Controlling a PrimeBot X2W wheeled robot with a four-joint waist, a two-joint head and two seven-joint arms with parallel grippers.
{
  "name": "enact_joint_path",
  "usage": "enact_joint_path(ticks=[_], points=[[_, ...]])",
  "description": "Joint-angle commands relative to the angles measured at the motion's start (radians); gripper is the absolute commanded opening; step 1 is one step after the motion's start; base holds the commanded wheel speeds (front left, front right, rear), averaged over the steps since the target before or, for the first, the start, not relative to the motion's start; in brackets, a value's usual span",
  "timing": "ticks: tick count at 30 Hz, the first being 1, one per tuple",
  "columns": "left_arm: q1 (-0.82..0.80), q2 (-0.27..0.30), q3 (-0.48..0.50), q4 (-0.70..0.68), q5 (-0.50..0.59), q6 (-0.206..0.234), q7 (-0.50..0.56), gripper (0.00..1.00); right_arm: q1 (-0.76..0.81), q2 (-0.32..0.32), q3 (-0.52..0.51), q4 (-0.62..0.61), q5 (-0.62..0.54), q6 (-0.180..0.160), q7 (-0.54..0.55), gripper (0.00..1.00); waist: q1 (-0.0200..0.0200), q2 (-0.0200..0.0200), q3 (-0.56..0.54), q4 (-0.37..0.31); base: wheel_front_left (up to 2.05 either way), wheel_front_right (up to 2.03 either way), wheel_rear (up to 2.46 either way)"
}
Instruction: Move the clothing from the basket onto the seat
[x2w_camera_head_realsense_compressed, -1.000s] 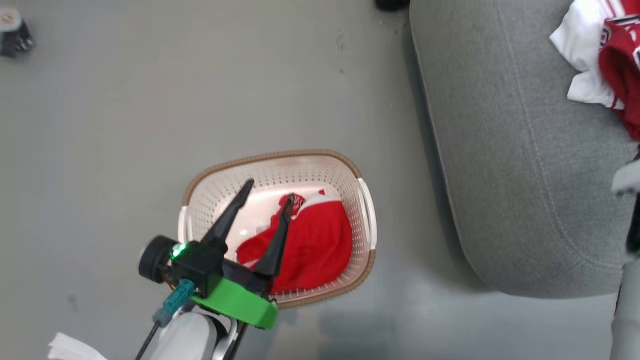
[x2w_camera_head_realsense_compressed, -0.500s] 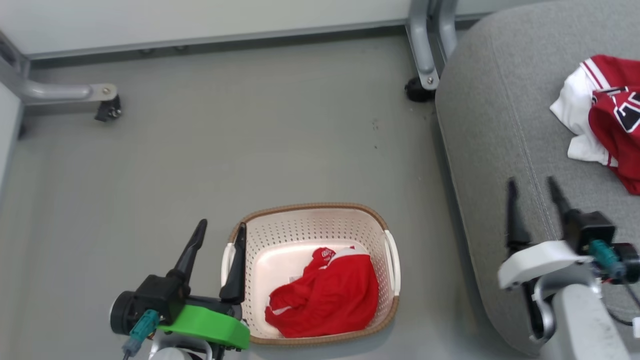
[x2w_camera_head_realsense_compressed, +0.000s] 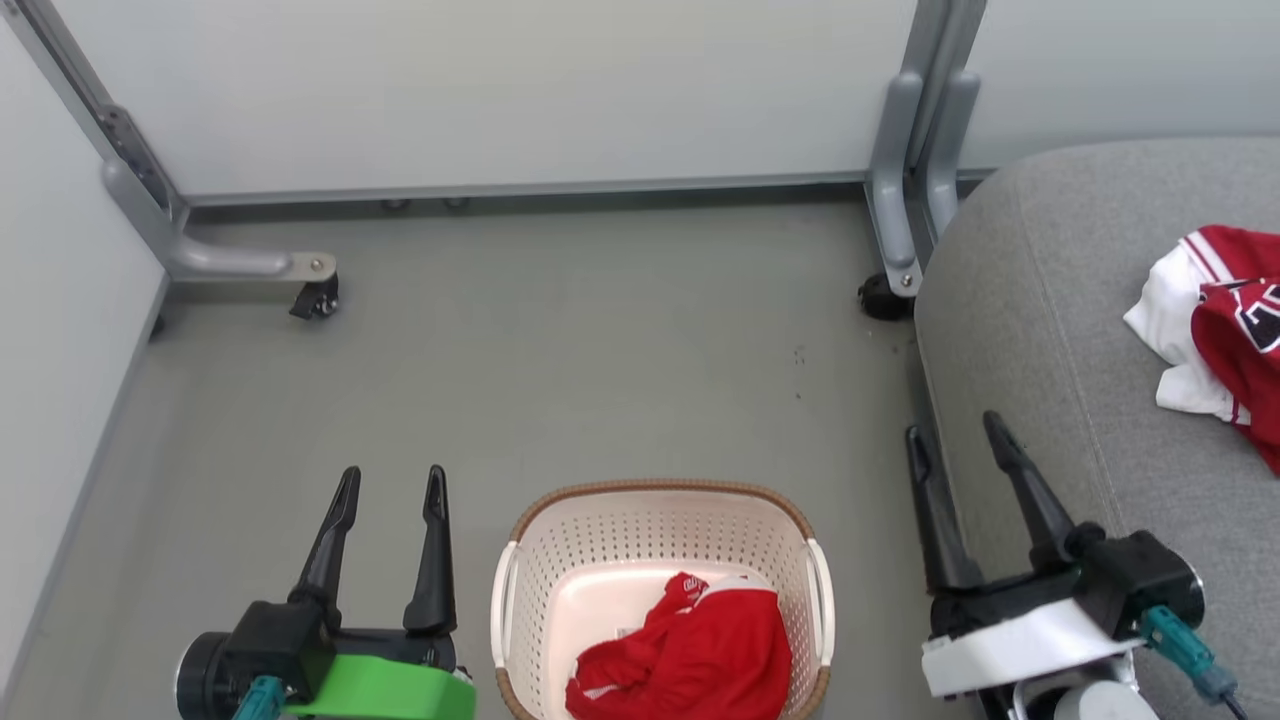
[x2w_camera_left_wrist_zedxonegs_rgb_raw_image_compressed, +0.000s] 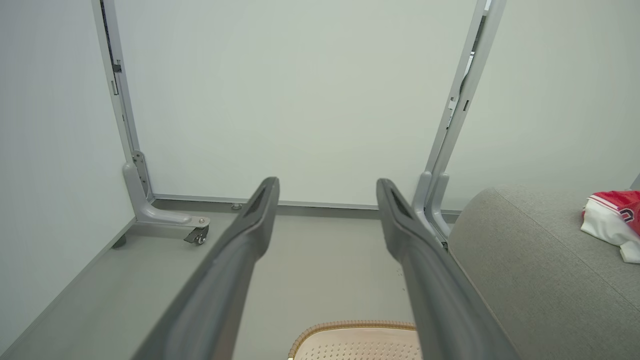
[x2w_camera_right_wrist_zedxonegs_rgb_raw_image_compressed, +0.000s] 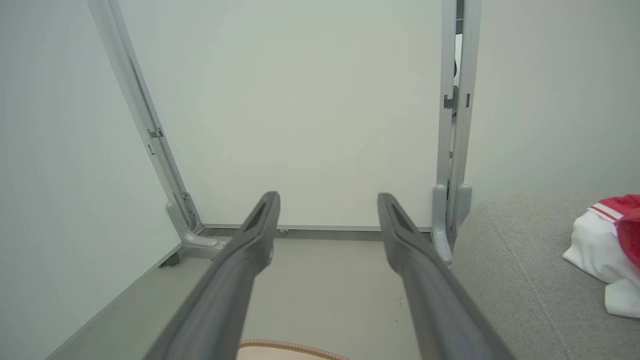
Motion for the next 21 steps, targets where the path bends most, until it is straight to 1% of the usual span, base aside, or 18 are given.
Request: enact_joint_path(ticks=[1,5,8,11,16,21], points=[[0.025,0.001,0.002,-0.014,0.015,0.014,0.001,1.00,0.033,-0.004,0.002,-0.020,-0.012,-0.001,-0.003,1.00,0.0001,0.0000,-0.040,0.004,0.00,0.00,0.00],[0.068,0.001,0.009,-0.044,0.006,0.044,0.001,1.00,0.080,-0.003,-0.009,-0.031,-0.010,-0.001,-0.003,1.00,0.0001,0.0000,-0.059,-0.013,0.00,0.00,0.00],[0.095,0.001,0.011,-0.057,0.001,0.054,0.001,1.00,0.103,-0.004,-0.020,-0.025,-0.014,-0.001,-0.003,1.00,0.0001,0.0000,-0.066,-0.021,0.00,0.00,0.00],[0.119,0.001,0.006,-0.059,0.023,0.053,0.001,1.00,0.112,-0.003,-0.025,-0.017,-0.014,-0.001,-0.003,1.00,0.0001,0.0000,-0.068,-0.029,0.00,0.00,0.00],[0.130,0.001,0.011,-0.054,0.026,0.045,0.001,1.00,0.122,-0.003,-0.035,0.017,-0.025,-0.001,-0.003,1.00,0.0001,0.0000,-0.068,-0.037,0.00,0.00,0.00],[0.122,0.001,0.020,-0.052,0.033,0.036,0.001,1.00,0.121,-0.003,-0.021,0.025,-0.036,-0.001,-0.003,1.00,0.0001,0.0000,-0.066,-0.043,0.00,0.00,0.00]])
